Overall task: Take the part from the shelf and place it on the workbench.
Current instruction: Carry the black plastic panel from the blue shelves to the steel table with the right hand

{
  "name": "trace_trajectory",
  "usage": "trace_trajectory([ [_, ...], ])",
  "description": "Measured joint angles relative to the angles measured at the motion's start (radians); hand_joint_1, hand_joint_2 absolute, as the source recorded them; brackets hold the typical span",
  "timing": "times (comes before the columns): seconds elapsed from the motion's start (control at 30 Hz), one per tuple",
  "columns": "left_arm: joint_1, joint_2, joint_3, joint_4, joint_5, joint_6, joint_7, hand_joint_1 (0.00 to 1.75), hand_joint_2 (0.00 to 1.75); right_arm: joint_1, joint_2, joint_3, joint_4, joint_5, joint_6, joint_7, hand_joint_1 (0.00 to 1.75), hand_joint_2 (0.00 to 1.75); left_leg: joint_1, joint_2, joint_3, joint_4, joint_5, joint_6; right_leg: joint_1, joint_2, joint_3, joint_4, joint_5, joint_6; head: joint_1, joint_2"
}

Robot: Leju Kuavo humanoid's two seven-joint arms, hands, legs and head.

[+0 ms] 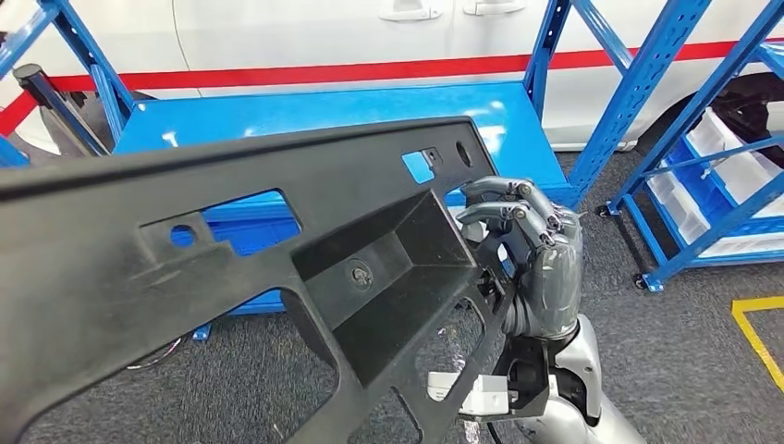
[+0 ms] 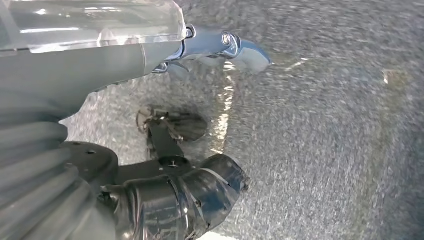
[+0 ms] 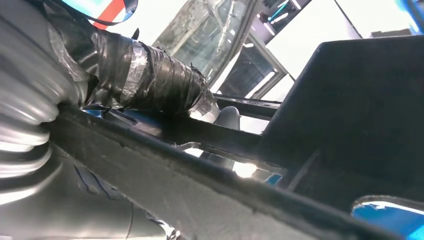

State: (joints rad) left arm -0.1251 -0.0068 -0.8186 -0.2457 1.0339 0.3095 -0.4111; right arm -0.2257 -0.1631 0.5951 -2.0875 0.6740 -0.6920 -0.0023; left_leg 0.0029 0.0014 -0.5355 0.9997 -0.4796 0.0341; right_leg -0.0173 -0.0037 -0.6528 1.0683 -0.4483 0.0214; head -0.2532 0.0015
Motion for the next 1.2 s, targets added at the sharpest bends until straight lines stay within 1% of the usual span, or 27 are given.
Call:
trace_trajectory([
  [0.03,0.0,0.0,0.0,0.0,0.0,0.0,-0.001,0.0,1.75,0.001,0.0,0.0,0.0,0.0,0.0,0.0,1.75,1.75,0.003,0.003,-0.01,-0.004,0.012,0.006,0.0,0.001,-0.013,0.039,-0.042,0.003,-0.002,0.0],
  [0.1,-0.001,-0.001,0.0,0.0,0.001,0.0,-0.002,0.0,1.75,0.003,0.0,0.0,0.0,-0.001,0.0,0.0,1.75,1.75,0.0,0.005,-0.039,0.0,0.032,0.013,-0.001,0.002,-0.044,0.16,-0.131,0.007,-0.007,0.0],
  [0.13,-0.001,0.0,0.0,0.0,0.001,0.0,-0.002,0.0,1.75,0.005,0.0,0.0,0.0,-0.002,0.0,-0.001,1.75,1.75,0.0,0.005,-0.056,0.005,0.041,0.014,-0.002,0.002,-0.05,0.21,-0.152,0.01,-0.009,0.0],
  [0.17,-0.001,0.0,0.0,0.0,0.002,0.0,-0.002,0.0,1.75,0.006,0.0,0.0,0.0,-0.002,0.0,-0.002,1.75,1.75,0.0,0.006,-0.073,0.011,0.049,0.013,-0.002,0.002,-0.043,0.235,-0.15,0.012,-0.011,0.0],
  [0.2,-0.001,-0.001,0.0,0.0,0.002,0.0,-0.002,0.0,1.75,0.006,0.0,0.0,0.0,-0.002,0.0,-0.002,1.75,1.75,0.0,0.006,-0.091,0.017,0.056,0.012,-0.003,0.002,-0.021,0.226,-0.128,0.014,-0.013,0.0],
  [0.23,-0.001,-0.001,0.0,0.0,0.003,0.0,-0.002,0.0,1.75,0.007,0.0,0.0,0.0,-0.002,0.0,-0.002,1.75,1.75,0.001,0.006,-0.107,0.024,0.063,0.009,-0.005,0.002,0.016,0.185,-0.098,0.014,-0.013,0.0],
  [0.27,0.0,-0.001,0.0,0.0,0.003,0.001,-0.003,0.0,1.75,0.006,0.0,0.0,0.0,-0.003,0.0,-0.003,1.75,1.75,0.0,0.005,-0.122,0.032,0.069,0.004,-0.006,0.002,0.06,0.123,-0.084,0.014,-0.013,0.0],
  [0.33,0.0,-0.002,0.0,0.0,0.003,0.004,-0.004,0.0,1.75,0.006,0.0,0.0,0.0,-0.003,0.0,-0.003,1.75,1.75,-0.002,0.005,-0.142,0.044,0.081,-0.008,-0.002,0.003,0.129,0.013,-0.085,0.006,-0.016,0.0],
  [0.37,-0.001,-0.002,0.0,0.0,0.004,0.007,-0.006,0.0,1.75,0.006,0.0,0.0,0.0,-0.003,0.0,-0.003,1.75,1.75,-0.003,0.004,-0.145,0.046,0.088,-0.014,0.001,0.004,0.14,-0.014,-0.095,0.0,-0.02,0.0],
  [0.43,-0.001,-0.002,0.0,0.0,0.007,0.01,-0.008,0.0,1.75,0.005,0.0,0.0,0.0,-0.005,0.0,-0.003,1.75,1.75,-0.001,0.003,-0.146,0.042,0.101,-0.025,0.002,0.004,0.134,-0.025,-0.086,-0.016,-0.031,0.0],
  [0.47,-0.001,-0.002,0.0,0.0,0.01,0.012,-0.008,0.0,1.75,0.005,0.0,0.0,0.0,-0.006,0.0,-0.003,1.75,1.75,0.001,0.002,-0.15,0.046,0.096,-0.031,0.001,0.002,0.129,-0.027,-0.077,-0.025,-0.037,0.0],
  [0.5,0.0,-0.002,0.0,0.0,0.012,0.013,-0.009,0.0,1.75,0.005,0.0,0.0,0.0,-0.007,0.0,-0.003,1.75,1.75,0.004,0.001,-0.158,0.063,0.073,-0.037,-0.001,0.0,0.123,-0.029,-0.067,-0.033,-0.045,0.0],
  [0.53,0.0,-0.002,0.0,0.0,0.013,0.013,-0.01,0.0,1.75,0.005,0.0,0.0,0.0,-0.008,0.0,-0.003,1.75,1.75,0.006,0.001,-0.171,0.099,0.035,-0.044,-0.004,-0.001,0.114,-0.031,-0.058,-0.04,-0.053,0.0],
  [0.6,0.0,-0.003,0.0,0.0,0.015,0.014,-0.012,0.0,1.75,0.005,0.0,0.0,0.0,-0.009,0.0,-0.003,1.75,1.75,0.009,0.001,-0.207,0.219,-0.054,-0.054,-0.005,-0.002,0.096,-0.031,-0.04,-0.044,-0.07,0.0],
  [0.63,0.0,-0.003,0.0,0.0,0.016,0.013,-0.012,0.0,1.75,0.005,0.0,0.0,0.0,-0.009,0.0,-0.003,1.75,1.75,0.01,0.001,-0.219,0.276,-0.079,-0.056,-0.004,-0.002,0.086,-0.03,-0.031,-0.044,-0.074,0.0],
  [0.67,0.0,-0.003,0.0,0.0,0.016,0.013,-0.013,0.0,1.75,0.006,0.0,0.0,0.0,-0.009,0.0,-0.003,1.75,1.75,0.011,0.001,-0.218,0.306,-0.083,-0.057,-0.004,-0.003,0.076,-0.03,-0.023,-0.043,-0.075,0.0],
  [0.7,0.0,-0.003,0.0,0.0,0.016,0.013,-0.013,0.0,1.75,0.006,0.0,0.0,0.0,-0.009,0.0,-0.003,1.75,1.75,0.01,0.001,-0.197,0.298,-0.07,-0.056,-0.004,-0.002,0.067,-0.03,-0.016,-0.041,-0.076,0.0],
  [0.73,0.0,-0.003,0.0,0.0,0.016,0.013,-0.013,0.0,1.75,0.006,0.0,0.0,0.0,-0.009,0.0,-0.003,1.75,1.75,0.01,0.001,-0.155,0.251,-0.047,-0.052,-0.003,-0.002,0.059,-0.029,-0.01,-0.039,-0.077,0.0],
  [0.8,-0.001,-0.002,0.0,0.0,0.017,0.013,-0.014,0.0,1.75,0.005,0.0,0.0,0.0,-0.009,0.0,-0.004,1.75,1.75,0.006,0.0,-0.05,0.106,-0.02,-0.04,-0.002,-0.002,0.051,-0.029,0.0,-0.033,-0.077,0.0],
  [0.83,-0.002,-0.002,0.0,0.0,0.017,0.013,-0.014,0.0,1.75,0.005,0.0,0.0,0.0,-0.009,0.0,-0.004,1.75,1.75,0.002,-0.001,-0.015,0.053,-0.016,-0.035,-0.002,-0.003,0.05,-0.03,0.004,-0.027,-0.077,0.0],
  [0.87,-0.003,-0.002,0.0,0.0,0.016,0.013,-0.015,0.0,1.75,0.005,0.0,0.0,0.0,-0.009,0.0,-0.004,1.75,1.75,-0.001,-0.002,0.002,0.022,-0.018,-0.03,-0.002,-0.003,0.048,-0.031,0.009,-0.021,-0.078,0.0],
  [0.93,-0.002,-0.002,0.0,0.0,0.017,0.013,-0.015,0.0,1.75,0.004,0.0,0.0,0.0,-0.009,0.0,-0.004,1.75,1.75,-0.004,-0.002,0.002,0.009,-0.012,-0.022,-0.001,-0.004,0.048,-0.036,0.019,-0.006,-0.08,0.0],
  [1.0,-0.002,-0.003,0.0,0.0,0.017,0.013,-0.015,0.0,1.75,0.004,0.0,0.0,0.0,-0.009,0.0,-0.004,1.75,1.75,0.0,0.001,0.001,-0.007,0.004,-0.009,-0.001,-0.002,0.037,-0.021,0.005,0.003,-0.081,0.0],
  [1.03,-0.002,-0.004,0.0,0.0,0.018,0.013,-0.015,0.0,1.75,0.004,0.0,0.0,0.0,-0.009,0.0,-0.002,1.75,1.75,0.003,0.003,-0.001,-0.014,0.013,-0.002,-0.001,0.0,0.021,0.014,-0.02,0.006,-0.08,0.0],
  [1.13,-0.002,-0.005,0.0,0.0,0.019,0.013,-0.015,0.0,1.75,0.003,-0.001,0.0,0.0,0.0,0.0,0.005,1.75,1.75,0.001,0.0,-0.022,-0.015,0.028,0.008,-0.001,0.002,-0.054,0.198,-0.121,0.012,-0.081,0.0],
  [1.17,-0.001,-0.005,0.0,0.0,0.02,0.012,-0.015,0.0,1.75,0.003,-0.002,0.0,0.0,0.004,0.0,0.008,1.75,1.75,0.001,-0.004,-0.031,-0.011,0.032,0.008,-0.001,0.002,-0.062,0.228,-0.129,0.013,-0.081,0.0],
  [1.2,-0.001,-0.005,0.0,0.0,0.02,0.012,-0.014,0.0,1.75,0.002,-0.002,0.0,0.0,0.007,0.0,0.01,1.75,1.75,0.0,-0.01,-0.039,-0.007,0.035,0.006,-0.002,0.003,-0.05,0.221,-0.119,0.013,-0.081,0.0],
])
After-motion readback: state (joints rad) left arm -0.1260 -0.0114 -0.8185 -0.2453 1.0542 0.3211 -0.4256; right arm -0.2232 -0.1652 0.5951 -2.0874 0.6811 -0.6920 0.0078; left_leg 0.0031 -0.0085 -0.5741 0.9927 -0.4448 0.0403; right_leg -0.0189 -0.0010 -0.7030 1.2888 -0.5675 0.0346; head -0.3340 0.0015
